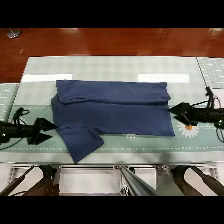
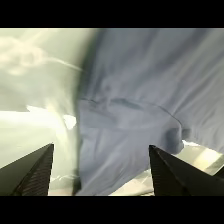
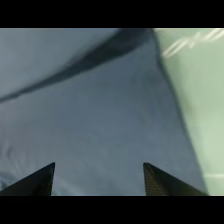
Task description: Fold the shirts.
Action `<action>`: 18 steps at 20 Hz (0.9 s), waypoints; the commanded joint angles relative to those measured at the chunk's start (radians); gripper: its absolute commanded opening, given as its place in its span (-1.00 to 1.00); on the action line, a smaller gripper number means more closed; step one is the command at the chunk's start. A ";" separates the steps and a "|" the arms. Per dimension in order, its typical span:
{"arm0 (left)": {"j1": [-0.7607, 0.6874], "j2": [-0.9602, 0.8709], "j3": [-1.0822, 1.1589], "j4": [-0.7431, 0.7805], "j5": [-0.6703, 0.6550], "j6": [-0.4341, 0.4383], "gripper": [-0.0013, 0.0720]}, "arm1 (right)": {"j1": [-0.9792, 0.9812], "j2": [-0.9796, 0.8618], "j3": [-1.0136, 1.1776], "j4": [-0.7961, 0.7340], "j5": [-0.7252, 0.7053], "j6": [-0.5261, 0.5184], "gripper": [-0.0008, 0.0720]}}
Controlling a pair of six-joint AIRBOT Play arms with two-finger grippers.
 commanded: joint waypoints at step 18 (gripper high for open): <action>-0.297 0.053 -0.200 -0.295 0.275 0.187 -0.88 | -0.029 0.027 -0.121 -0.367 0.037 0.275 0.77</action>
